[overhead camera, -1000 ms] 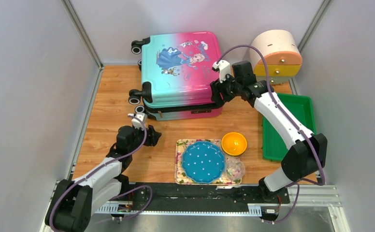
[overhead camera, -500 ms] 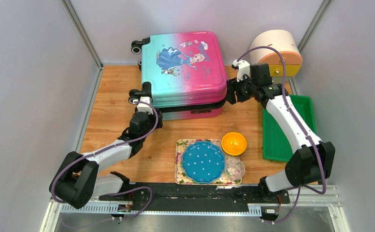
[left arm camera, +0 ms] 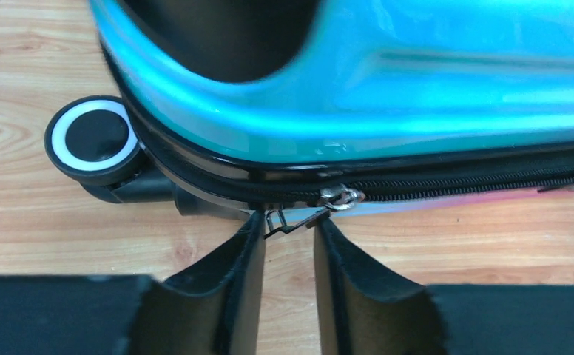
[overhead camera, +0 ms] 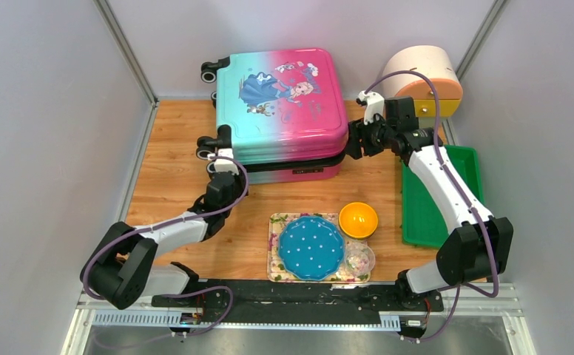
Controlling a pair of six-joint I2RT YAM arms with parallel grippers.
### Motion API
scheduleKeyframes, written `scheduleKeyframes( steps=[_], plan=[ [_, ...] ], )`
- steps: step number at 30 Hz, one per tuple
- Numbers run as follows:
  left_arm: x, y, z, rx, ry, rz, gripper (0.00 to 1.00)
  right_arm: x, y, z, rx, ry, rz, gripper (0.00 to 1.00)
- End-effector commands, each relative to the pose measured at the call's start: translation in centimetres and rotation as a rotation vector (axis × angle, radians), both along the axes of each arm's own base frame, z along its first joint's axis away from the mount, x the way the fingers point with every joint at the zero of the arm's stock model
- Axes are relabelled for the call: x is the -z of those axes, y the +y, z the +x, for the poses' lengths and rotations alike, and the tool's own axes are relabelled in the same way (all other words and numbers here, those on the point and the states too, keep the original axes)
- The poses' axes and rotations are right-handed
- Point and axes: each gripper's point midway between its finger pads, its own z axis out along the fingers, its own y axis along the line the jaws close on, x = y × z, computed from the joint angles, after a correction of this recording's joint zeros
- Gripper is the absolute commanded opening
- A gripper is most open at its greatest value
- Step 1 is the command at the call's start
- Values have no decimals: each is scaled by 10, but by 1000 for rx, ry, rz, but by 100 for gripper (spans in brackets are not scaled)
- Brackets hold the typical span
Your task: Open, take out, and arrange the luggage
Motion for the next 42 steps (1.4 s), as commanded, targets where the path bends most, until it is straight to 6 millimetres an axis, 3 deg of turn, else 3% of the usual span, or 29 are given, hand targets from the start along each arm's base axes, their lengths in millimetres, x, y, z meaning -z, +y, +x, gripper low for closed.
scheduleKeyframes(
  steps=[1,3,4,6,13,20,27,33,38,42],
  plan=[
    [-44,-6,14,-11,-136,-53,21,-19,10,0,-39,-47,46,61],
    [-40,-3,9,-9,-121,-44,13,-24,15,-1,-64,-68,44,61],
    [-45,-1,7,-8,-133,-48,4,-26,20,-3,-82,-79,38,61],
    [-40,4,1,-8,-128,-33,0,-30,25,-3,-101,-97,33,61],
    [-30,20,-13,-16,-111,-15,0,-39,45,-6,-177,-138,18,61],
    [-26,40,-11,-59,-78,-42,0,-44,68,-12,-272,-197,-19,62],
    [-25,45,-10,-85,34,-292,0,-35,66,-9,-277,-190,-54,62],
    [-40,29,-15,-49,88,-429,0,-45,74,-11,-327,-242,-43,63],
    [-47,32,-16,-95,136,-508,0,-53,91,-17,-441,-352,-104,65],
    [-64,44,-11,-137,114,-570,0,-52,100,-16,-462,-373,-121,66]
  ],
)
